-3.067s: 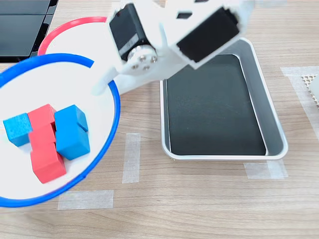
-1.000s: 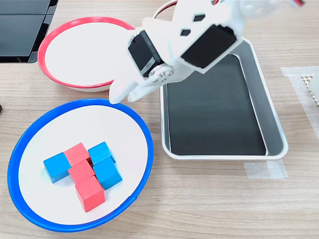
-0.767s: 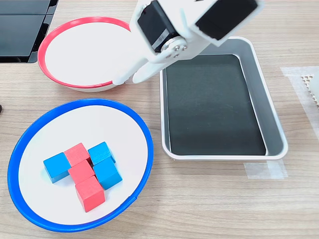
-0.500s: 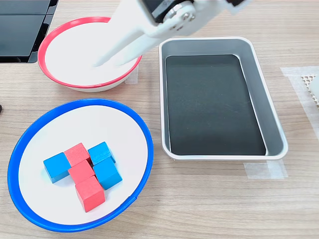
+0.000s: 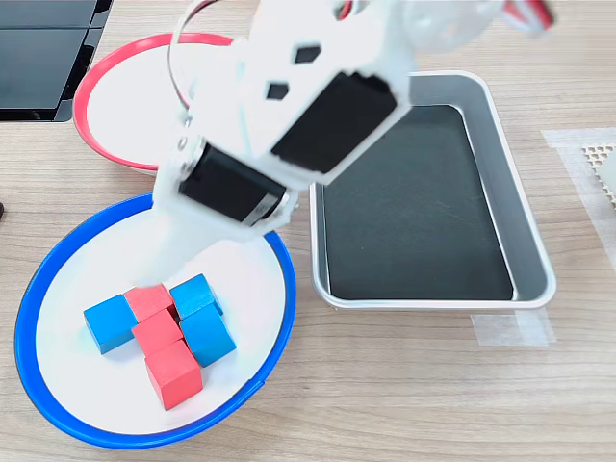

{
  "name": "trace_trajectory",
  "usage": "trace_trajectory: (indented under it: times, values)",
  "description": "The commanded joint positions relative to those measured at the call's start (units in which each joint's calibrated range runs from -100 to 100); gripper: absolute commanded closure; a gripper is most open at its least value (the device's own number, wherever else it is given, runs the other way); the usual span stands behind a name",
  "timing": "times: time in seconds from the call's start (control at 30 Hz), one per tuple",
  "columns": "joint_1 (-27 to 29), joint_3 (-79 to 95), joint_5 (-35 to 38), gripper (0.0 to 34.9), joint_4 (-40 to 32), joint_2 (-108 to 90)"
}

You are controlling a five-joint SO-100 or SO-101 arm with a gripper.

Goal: Resolve any anomalies and move all blocks to matching dishes

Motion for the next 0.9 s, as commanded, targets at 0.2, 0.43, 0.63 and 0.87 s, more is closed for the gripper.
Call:
trace_trajectory:
  times: [0.2, 0.43, 0.63, 0.87]
  values:
    - [-1.7, -10.8, 0.6, 23.6, 2.8, 8.2]
    - [-0.8, -10.9, 1.0, 21.6, 7.1, 9.5]
    - [-0.1, -13.4, 2.6, 20.6, 7.1, 12.2]
    - [0.8, -16.8, 5.8, 21.0, 6.7, 15.6]
